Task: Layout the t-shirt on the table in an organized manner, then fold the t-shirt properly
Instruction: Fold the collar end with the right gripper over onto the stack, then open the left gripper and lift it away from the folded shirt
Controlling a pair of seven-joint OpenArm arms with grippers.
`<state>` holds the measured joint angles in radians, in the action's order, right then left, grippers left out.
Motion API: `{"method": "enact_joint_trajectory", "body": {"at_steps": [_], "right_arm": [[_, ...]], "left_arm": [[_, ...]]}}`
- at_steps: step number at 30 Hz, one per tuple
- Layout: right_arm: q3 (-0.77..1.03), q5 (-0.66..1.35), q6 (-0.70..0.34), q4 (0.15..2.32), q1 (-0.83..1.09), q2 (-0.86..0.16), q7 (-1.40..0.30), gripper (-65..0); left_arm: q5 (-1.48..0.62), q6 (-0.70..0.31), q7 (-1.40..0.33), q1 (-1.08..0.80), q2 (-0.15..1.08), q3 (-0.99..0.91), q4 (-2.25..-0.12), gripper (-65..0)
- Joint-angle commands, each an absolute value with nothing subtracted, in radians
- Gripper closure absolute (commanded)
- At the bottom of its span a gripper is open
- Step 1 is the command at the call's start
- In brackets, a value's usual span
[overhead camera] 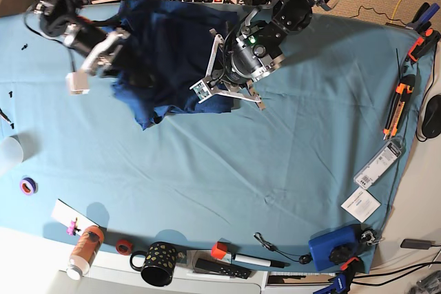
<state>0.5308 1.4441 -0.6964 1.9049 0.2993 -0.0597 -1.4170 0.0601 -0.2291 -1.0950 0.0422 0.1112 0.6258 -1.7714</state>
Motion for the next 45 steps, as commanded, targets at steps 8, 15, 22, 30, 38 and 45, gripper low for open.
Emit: {"method": "enact_joint_trajectory", "body": {"at_steps": [8, 15, 22, 30, 38, 45], "right_arm": [[0.313, 1.145, -0.698, 1.924, 0.294, -0.047, -1.396, 0.0], [0.223, 0.973, -0.698, 1.924, 0.294, -0.047, -1.33, 0.0], [0.137, 0.774, -0.655, 1.924, 0.262, -0.047, -1.196, 0.0], [0.032, 0.631, -0.577, 1.924, 0.181, -0.046, -1.149, 0.0], [-0.06, 0.519, -0.511, 1.924, 0.175, -0.047, -1.151, 0.0], [-0.06, 0.518, -0.511, 1.924, 0.175, -0.047, -1.169, 0.0]], "left_arm": [[0.146, -0.189, -1.055, 0.073, 0.101, 0.623, -1.87, 0.0], [0.191, -0.176, -1.055, 0.08, 0.103, 0.603, -1.92, 0.0], [0.144, -0.184, -1.055, 0.08, 0.103, 0.604, -1.92, 0.0], [0.145, -0.184, -1.055, 0.08, 0.103, 0.603, -1.92, 0.0], [0.216, -0.183, -1.065, 0.081, 0.103, 0.603, -1.92, 0.0], [0.278, -0.146, -1.065, 0.106, 0.103, 0.53, -1.944, 0.0]]}}
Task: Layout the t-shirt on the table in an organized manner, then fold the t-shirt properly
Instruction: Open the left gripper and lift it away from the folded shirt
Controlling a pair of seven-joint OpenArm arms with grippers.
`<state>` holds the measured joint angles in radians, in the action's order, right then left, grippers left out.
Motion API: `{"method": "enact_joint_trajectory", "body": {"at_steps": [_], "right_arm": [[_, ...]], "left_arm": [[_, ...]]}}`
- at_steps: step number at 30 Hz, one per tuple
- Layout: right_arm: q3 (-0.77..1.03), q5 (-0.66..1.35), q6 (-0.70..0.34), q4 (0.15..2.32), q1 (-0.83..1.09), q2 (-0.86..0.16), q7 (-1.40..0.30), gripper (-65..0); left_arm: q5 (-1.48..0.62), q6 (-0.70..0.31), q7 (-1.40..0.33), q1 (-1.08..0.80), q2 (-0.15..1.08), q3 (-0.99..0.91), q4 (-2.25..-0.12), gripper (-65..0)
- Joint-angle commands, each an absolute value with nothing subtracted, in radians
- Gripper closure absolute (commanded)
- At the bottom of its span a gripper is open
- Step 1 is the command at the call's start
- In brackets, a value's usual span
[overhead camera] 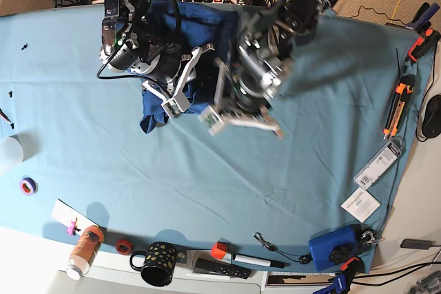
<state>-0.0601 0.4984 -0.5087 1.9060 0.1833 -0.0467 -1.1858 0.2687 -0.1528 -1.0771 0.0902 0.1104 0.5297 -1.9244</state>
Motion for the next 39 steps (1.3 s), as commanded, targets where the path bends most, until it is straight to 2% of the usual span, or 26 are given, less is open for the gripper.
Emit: {"method": "enact_joint_trajectory", "body": {"at_steps": [1, 3, 4, 7, 8, 10, 16, 22, 26, 30, 32, 36, 39], "right_arm": [[-0.06, 0.518, -0.511, 1.924, 0.175, -0.047, -1.179, 0.0], [-0.06, 0.51, -0.511, 1.924, 0.175, -0.047, -1.185, 0.0], [-0.06, 0.504, -0.511, 1.924, 0.175, -0.047, -1.185, -4.8], [-0.06, 0.505, -0.511, 1.924, 0.175, -0.047, -1.181, -25.0], [-0.06, 0.509, -0.512, 1.924, 0.175, -0.046, -1.176, -28.1], [-0.06, 0.541, -0.518, 1.924, 0.174, -0.047, -1.173, -28.5], [-0.06, 0.718, -0.596, 1.924, 0.174, -0.047, -1.18, -28.5], [-0.06, 0.746, -0.627, 1.924, 0.174, -0.047, -1.196, -28.5], [-0.059, 0.847, -0.698, 1.924, 0.168, -0.047, -1.223, -28.4], [0.006, 0.857, -0.698, 1.964, 0.143, -0.047, -1.236, -27.5], [0.078, 0.858, -0.698, 2.014, 0.134, -0.047, -1.229, -20.0], [0.263, 0.882, -0.698, 2.122, 0.131, -0.047, -1.224, -1.1], [0.414, 0.886, -0.678, 2.165, 0.131, -0.047, -1.231, 0.0]], "left_arm": [[0.271, -0.146, -1.062, 0.105, 0.103, 0.502, -1.954, 0.0], [0.229, -0.146, -1.062, 0.105, 0.103, 0.435, -1.972, 0.0], [0.198, -0.147, -1.062, 0.105, 0.103, 0.4, -1.982, 0.0], [0.065, -0.16, -1.062, 0.105, 0.103, 0.294, -1.998, 0.0], [0.01, -0.181, -1.062, 0.105, 0.103, 0.261, -1.998, 0.0], [-0.098, -0.216, -1.063, 0.099, 0.103, 0.202, -1.998, 0.0], [-0.283, -0.29, -1.062, 0.074, 0.103, 0.09, -1.998, 0.0], [-0.297, -0.29, -1.058, 0.058, 0.11, 0.06, -1.998, 0.0], [-0.319, -0.29, -1.053, 0.059, 0.156, 0.06, -1.998, 0.0], [-0.318, -0.289, -1.055, 0.058, 0.209, 0.06, -1.998, 0.0], [-0.318, -0.286, -1.055, 0.058, 0.236, 0.06, -1.998, 0.0], [-0.319, -0.285, -1.055, 0.057, 0.284, 0.06, -1.998, 0.0], [-0.319, -0.285, -1.054, 0.057, 0.291, 0.06, -1.998, 0.0]]}}
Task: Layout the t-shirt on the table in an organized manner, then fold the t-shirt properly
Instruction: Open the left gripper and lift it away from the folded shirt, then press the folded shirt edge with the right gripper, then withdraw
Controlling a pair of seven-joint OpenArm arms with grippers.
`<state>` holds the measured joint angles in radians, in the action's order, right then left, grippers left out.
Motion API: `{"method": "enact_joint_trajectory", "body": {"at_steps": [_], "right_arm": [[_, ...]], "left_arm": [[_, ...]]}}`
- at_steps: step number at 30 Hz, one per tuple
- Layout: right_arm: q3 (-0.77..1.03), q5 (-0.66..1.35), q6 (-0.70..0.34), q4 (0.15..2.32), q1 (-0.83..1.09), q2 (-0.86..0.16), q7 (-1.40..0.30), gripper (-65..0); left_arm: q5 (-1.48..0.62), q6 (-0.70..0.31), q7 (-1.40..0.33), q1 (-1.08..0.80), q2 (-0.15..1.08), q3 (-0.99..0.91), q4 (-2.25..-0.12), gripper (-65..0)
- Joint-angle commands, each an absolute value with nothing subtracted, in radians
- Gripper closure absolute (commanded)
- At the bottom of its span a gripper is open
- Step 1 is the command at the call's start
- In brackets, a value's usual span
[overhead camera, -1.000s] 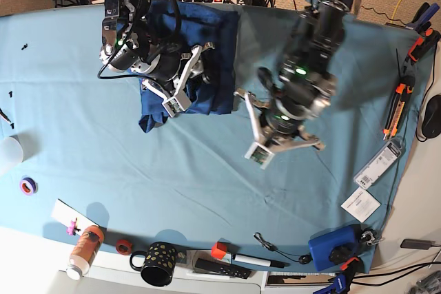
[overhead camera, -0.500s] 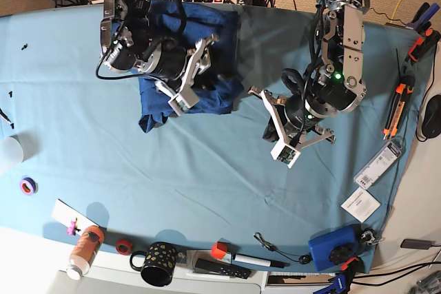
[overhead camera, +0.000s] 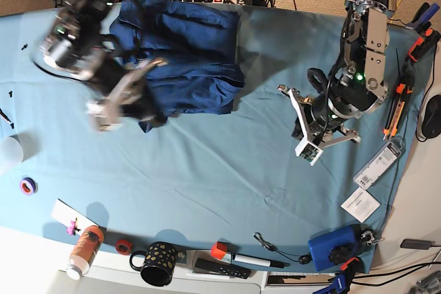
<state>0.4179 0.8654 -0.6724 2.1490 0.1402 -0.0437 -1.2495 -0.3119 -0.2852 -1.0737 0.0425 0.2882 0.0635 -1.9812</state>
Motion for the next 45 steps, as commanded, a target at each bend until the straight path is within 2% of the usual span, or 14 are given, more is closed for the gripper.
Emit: {"method": "enact_joint_trajectory", "body": {"at_steps": [1, 8, 12, 16, 22, 26, 31, 36, 45], "right_arm": [[0.465, 0.886, -0.651, 2.167, 0.131, -0.047, -1.239, 0.0], [0.725, 0.882, -0.623, 2.166, 0.164, -0.047, -1.362, 0.0], [0.77, 0.872, -0.624, 2.166, 0.239, -0.047, -1.366, 0.0], [0.77, 0.752, -0.624, 2.157, 0.311, -0.042, -1.308, 0.0], [0.765, 0.698, -0.605, 2.069, 0.335, -0.042, -1.259, 0.0], [0.765, 0.79, -0.635, 1.983, 0.335, -0.041, -1.271, 0.0], [0.732, 0.936, -0.698, 1.942, 0.336, -0.041, -1.363, 0.0], [0.669, 1.114, -0.698, 1.942, 0.336, -0.042, -1.396, 0.0], [0.464, 1.199, -0.698, 1.942, 0.336, -0.042, -1.396, 0.0]], "left_arm": [[-0.319, -0.286, -1.054, 0.058, 0.291, 0.06, -1.998, 0.0], [-0.319, -0.286, -1.038, 0.058, 0.291, 0.06, -1.998, 0.0], [-0.319, -0.286, -1.035, 0.058, 0.291, 0.06, -1.998, 0.0], [-0.319, -0.286, -1.032, 0.058, 0.291, 0.06, -1.998, 0.0], [-0.319, -0.286, -1.032, 0.058, 0.291, 0.06, -1.998, 0.0], [-0.319, -0.286, -1.032, 0.057, 0.291, 0.06, -1.997, 0.0], [-0.319, -0.286, -1.031, 0.058, 0.291, 0.06, -1.998, 0.0], [-0.319, -0.286, -1.031, 0.058, 0.291, 0.06, -1.997, 0.0], [-0.318, -0.286, -1.03, 0.058, 0.291, 0.06, -1.997, 0.0]]}}
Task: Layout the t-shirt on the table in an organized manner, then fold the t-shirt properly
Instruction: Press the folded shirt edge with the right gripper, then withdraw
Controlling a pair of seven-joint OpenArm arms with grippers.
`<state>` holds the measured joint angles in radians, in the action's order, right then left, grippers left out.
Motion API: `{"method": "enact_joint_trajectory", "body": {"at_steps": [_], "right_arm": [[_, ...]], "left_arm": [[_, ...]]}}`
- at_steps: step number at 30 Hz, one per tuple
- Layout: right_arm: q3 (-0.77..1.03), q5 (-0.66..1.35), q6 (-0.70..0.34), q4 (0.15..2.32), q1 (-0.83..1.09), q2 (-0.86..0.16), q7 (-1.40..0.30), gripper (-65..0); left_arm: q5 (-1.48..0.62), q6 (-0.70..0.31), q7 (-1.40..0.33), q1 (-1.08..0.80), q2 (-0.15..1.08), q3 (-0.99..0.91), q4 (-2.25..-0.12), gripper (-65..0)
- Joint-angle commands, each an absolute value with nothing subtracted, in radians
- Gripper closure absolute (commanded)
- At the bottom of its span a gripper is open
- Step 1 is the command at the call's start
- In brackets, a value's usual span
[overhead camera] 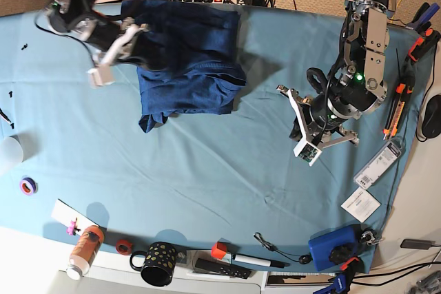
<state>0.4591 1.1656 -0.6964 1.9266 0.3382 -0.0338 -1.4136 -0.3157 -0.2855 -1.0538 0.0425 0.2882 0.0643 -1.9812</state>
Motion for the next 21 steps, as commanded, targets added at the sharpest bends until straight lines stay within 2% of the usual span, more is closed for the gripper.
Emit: {"method": "enact_joint_trajectory", "body": {"at_steps": [1, 8, 13, 17, 21], "right_arm": [[0.433, 1.219, -0.698, 1.942, 0.336, -0.043, -1.396, 0.0], [0.212, 1.296, -0.698, 1.942, 0.355, -0.112, -1.396, 0.0], [0.096, 1.484, -0.698, 1.945, 0.354, -0.211, -1.396, 0.0], [0.133, 1.484, -0.698, 1.981, 0.352, -0.206, -1.396, 0.0], [0.283, 1.484, -0.698, 2.017, 0.34, -0.154, -1.396, 0.0]], "left_arm": [[-0.318, -0.286, -1.028, 0.058, 0.291, 0.06, -1.997, 0.0], [-0.317, -0.286, -1.023, 0.058, 0.291, 0.06, -1.996, 0.0], [-0.315, -0.286, -1.011, 0.058, 0.291, 0.06, -1.996, 0.0], [-0.315, -0.286, -1.009, 0.058, 0.291, 0.06, -1.996, 0.0], [-0.315, -0.286, -1.008, 0.058, 0.291, 0.06, -1.996, 0.0]]}}
